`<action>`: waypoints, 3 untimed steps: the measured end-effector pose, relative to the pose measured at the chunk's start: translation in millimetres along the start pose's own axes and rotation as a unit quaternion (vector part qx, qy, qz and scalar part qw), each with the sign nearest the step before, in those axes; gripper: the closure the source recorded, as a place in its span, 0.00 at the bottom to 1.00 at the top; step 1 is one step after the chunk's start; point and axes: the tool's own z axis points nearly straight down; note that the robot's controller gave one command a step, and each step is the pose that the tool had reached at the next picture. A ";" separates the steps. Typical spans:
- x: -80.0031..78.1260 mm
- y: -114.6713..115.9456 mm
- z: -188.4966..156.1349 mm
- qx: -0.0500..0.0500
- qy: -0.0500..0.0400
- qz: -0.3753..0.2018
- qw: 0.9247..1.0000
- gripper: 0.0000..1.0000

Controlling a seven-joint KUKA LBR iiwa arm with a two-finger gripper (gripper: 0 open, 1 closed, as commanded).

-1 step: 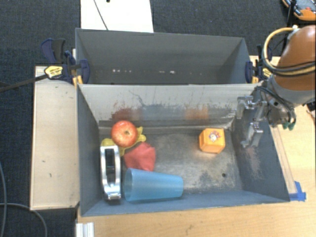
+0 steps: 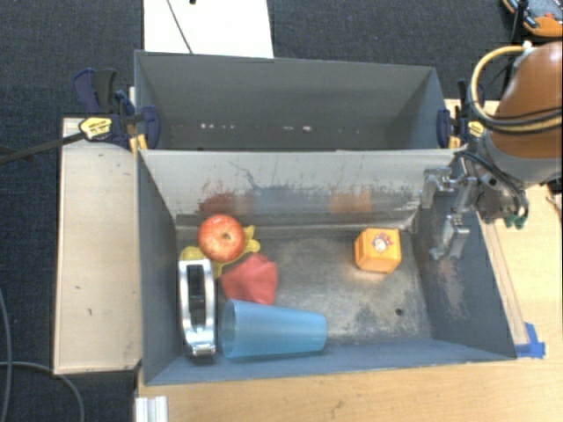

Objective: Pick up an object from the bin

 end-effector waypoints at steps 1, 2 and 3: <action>-9.8 7.1 69.4 0.000 -0.001 -0.055 0.998 0.00; -10.8 11.0 106.8 -0.001 0.002 -0.079 0.997 0.00; -20.5 34.8 104.3 0.000 -0.001 -0.068 0.998 0.00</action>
Offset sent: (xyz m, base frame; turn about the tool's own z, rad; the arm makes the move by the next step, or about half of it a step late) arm 0.0174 0.0191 -0.0737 -0.2481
